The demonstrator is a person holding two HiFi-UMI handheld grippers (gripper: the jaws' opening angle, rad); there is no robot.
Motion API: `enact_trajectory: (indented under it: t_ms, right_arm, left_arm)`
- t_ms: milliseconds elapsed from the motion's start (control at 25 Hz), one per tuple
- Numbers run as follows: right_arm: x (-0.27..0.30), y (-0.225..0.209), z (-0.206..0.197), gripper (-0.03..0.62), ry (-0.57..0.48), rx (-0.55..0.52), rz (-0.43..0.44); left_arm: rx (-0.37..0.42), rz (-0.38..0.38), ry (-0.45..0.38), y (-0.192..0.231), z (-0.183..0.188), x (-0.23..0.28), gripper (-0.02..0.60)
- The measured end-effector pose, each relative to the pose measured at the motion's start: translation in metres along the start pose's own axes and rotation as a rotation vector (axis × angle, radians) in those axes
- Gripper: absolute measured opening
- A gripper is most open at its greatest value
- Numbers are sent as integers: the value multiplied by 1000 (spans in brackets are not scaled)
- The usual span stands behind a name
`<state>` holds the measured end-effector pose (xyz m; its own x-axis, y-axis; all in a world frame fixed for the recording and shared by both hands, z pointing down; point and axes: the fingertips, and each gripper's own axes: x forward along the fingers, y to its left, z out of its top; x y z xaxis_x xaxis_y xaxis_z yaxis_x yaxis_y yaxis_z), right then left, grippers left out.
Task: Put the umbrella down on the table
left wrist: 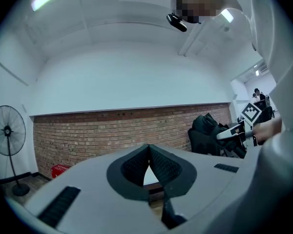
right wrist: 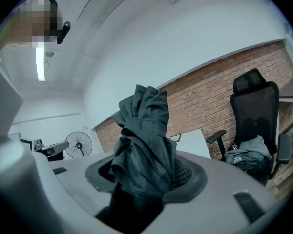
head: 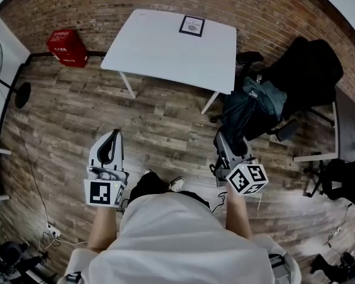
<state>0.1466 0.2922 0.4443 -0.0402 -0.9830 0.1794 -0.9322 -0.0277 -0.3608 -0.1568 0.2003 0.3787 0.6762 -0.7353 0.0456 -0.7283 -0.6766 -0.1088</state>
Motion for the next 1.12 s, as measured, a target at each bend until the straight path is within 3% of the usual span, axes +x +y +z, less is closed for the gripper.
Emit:
enact_trajectory:
  t_ms: [320, 600, 1120]
  right_arm:
    - [8, -30, -26, 233, 70, 29, -36]
    - [32, -56, -13, 233, 75, 31, -101]
    - [179, -40, 66, 233, 12, -15, -147]
  left_arm:
    - [-31, -6, 55, -5, -27, 18, 23]
    - [-53, -115, 16, -11, -25, 84, 23]
    - [-94, -149, -62, 104, -11, 211, 23]
